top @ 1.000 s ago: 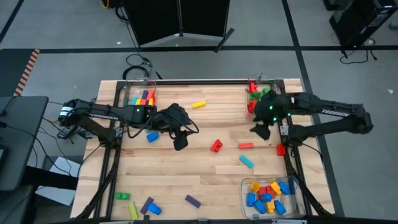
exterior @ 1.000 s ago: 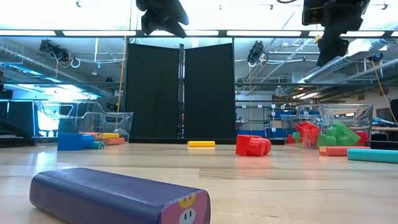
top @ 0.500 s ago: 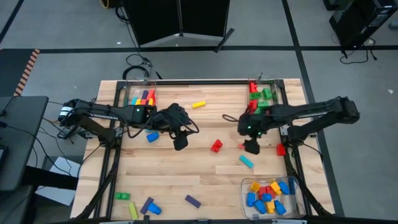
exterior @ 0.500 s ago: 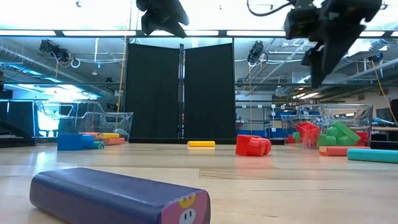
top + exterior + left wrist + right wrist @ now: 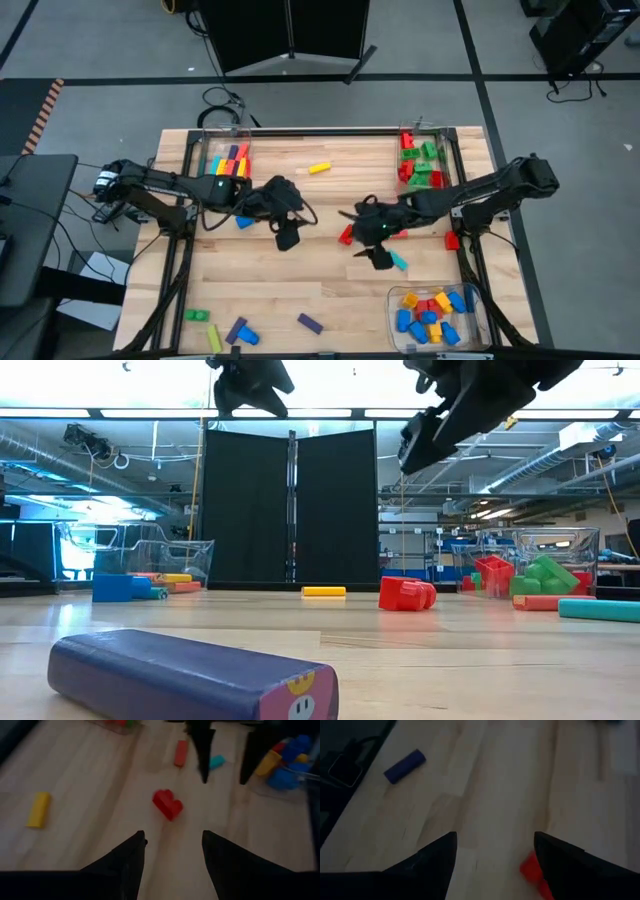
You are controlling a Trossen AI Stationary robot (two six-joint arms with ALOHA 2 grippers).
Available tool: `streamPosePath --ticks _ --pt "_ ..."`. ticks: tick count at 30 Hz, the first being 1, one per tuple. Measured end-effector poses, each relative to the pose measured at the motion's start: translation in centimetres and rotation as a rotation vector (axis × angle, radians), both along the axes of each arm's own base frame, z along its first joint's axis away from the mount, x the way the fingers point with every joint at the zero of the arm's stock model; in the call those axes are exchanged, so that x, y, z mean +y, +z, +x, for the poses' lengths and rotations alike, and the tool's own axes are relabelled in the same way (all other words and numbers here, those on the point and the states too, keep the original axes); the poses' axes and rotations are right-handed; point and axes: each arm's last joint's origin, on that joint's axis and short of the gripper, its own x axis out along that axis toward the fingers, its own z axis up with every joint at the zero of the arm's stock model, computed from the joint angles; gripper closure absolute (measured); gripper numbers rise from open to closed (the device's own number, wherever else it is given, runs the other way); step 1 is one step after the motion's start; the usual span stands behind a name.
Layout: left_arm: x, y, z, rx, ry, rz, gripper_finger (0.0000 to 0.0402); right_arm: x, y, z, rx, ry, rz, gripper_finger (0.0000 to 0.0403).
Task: Sort blocks by size
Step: Put the red 2 stud game piece into the top right transparent bin
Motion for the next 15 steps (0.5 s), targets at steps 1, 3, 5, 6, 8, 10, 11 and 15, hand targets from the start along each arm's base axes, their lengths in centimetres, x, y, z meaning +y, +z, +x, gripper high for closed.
streamPosePath --ticks 1,3,5,6,8,10,11,15 --pt "-0.4 0.0 -0.1 -0.001 -0.007 -0.008 0.0198 0.3 -0.2 0.2 -0.016 0.023 -0.012 0.0128" --pt "-1.2 0.0 -0.2 -0.004 -0.008 -0.036 0.0198 0.8 -0.5 0.7 -0.038 0.062 -0.029 0.0130" --pt "-2.2 0.0 -0.4 -0.007 -0.005 -0.060 0.0198 1.4 -0.8 1.0 -0.052 0.084 -0.032 0.0133" --pt "-2.7 0.0 -0.5 -0.009 -0.002 -0.066 0.0198 1.7 -1.0 1.1 -0.056 0.094 -0.032 0.0134" --pt "-3.7 0.0 -0.8 -0.015 -0.009 -0.067 0.0198 2.3 -1.2 1.3 -0.041 0.119 -0.042 0.0138" --pt "-4.6 0.0 -1.0 -0.021 -0.015 -0.059 0.0198 2.7 -1.2 1.3 -0.012 0.139 -0.069 0.0142" --pt "-5.1 0.0 -1.1 -0.026 -0.017 -0.061 0.0198 2.8 -1.1 1.3 0.004 0.138 -0.085 0.0144" --pt "-6.3 0.2 -1.4 -0.052 -0.011 -0.086 0.0198 2.4 -0.9 1.2 0.036 0.079 -0.159 0.0151"
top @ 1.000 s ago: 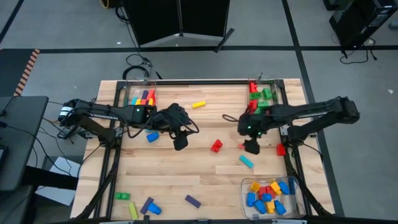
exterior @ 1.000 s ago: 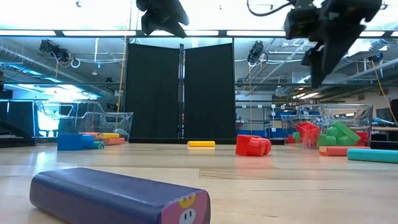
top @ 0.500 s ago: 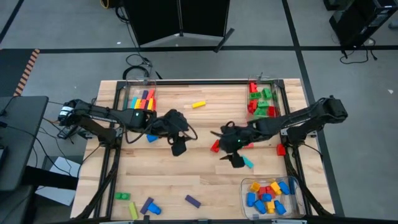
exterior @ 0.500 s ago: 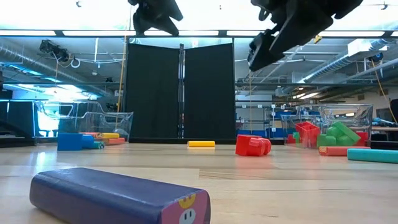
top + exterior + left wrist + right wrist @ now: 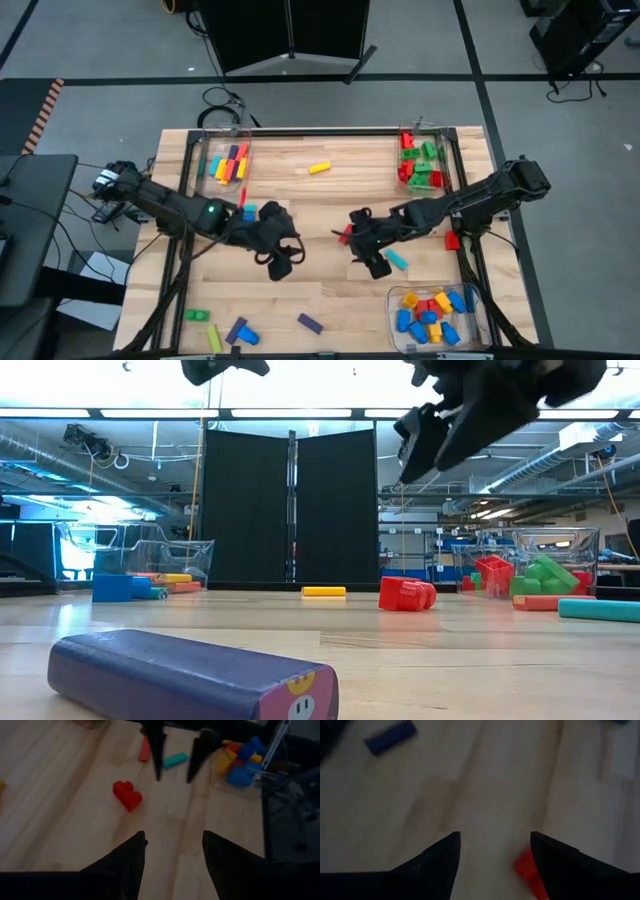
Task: Sort blocks by size
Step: Put the red 2 stud game piece into the top right transparent bin
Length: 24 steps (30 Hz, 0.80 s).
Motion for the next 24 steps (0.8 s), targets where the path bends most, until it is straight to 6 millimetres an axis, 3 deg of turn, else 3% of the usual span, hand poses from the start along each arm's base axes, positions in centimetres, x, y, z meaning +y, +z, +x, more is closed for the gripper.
streamPosePath --ticks 9,17,24 --pt "-2.0 0.7 -0.2 -0.087 -0.054 -0.038 0.0198 -1.5 -0.9 0.6 0.043 -0.130 0.016 0.0143" --pt "-3.0 0.7 -0.6 -0.088 -0.091 -0.039 0.0198 -3.3 -1.6 1.2 0.072 -0.210 0.031 0.0087" --pt "-3.0 0.9 -0.5 -0.108 -0.089 -0.049 0.0198 -5.0 -2.9 1.5 0.134 -0.148 -0.054 0.0042"
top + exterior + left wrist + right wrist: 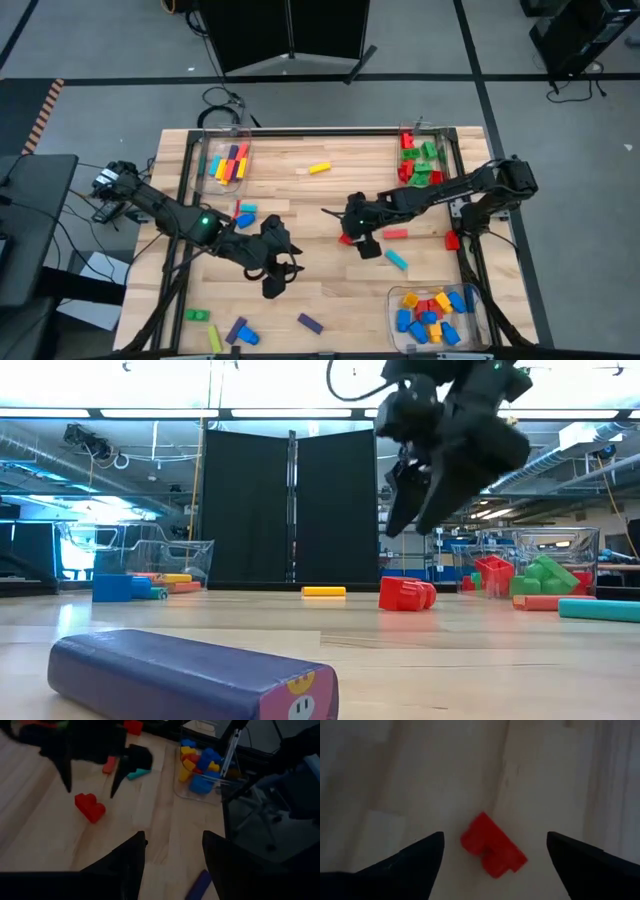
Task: Sort blocks by size
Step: Put the red 2 stud game piece into the top right transparent bin
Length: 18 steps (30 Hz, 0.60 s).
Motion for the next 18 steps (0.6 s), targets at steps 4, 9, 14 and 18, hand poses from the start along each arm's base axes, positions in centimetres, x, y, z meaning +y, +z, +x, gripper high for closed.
streamPosePath --ticks 4,9,14,18 --pt "0.0 0.0 0.0 -0.004 0.000 -0.001 0.0198 -0.8 -1.1 0.3 0.039 0.094 -0.066 0.0028" --pt "0.0 0.1 0.1 -0.011 0.000 -0.005 0.0198 -1.2 -3.3 0.9 0.107 0.204 -0.101 0.0020" --pt "-0.1 0.3 0.2 -0.035 0.000 -0.017 0.0198 -1.2 -5.7 1.3 0.180 0.256 -0.115 0.0035" --pt "-0.1 0.5 0.3 -0.055 0.000 -0.026 0.0198 -1.2 -6.8 1.5 0.218 0.252 -0.098 0.0075"
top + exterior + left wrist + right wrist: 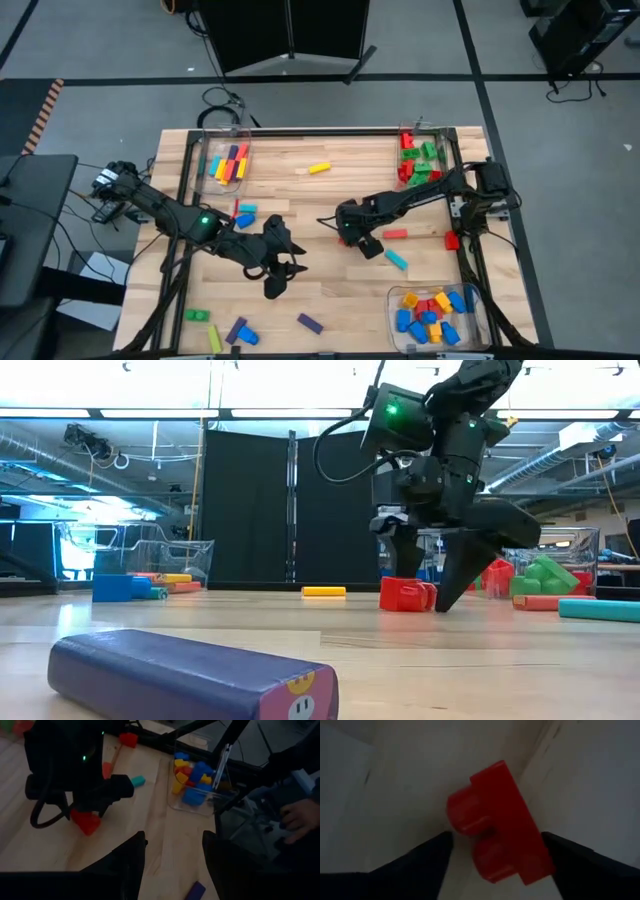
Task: Sort blocks by size
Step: Put the red 2 stud game piece into the top right transparent bin
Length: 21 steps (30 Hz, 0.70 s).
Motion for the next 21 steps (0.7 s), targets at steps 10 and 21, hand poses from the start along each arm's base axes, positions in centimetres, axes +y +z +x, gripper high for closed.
streamPosePath --ticks 10,21 --pt "0.0 0.1 0.1 -0.012 0.008 0.000 0.0198 0.2 0.5 -0.3 0.002 -0.067 0.047 0.0227" --pt "0.0 0.1 0.1 -0.016 0.014 0.002 0.0198 -1.0 6.9 -3.1 -0.087 -0.301 0.103 0.0227"
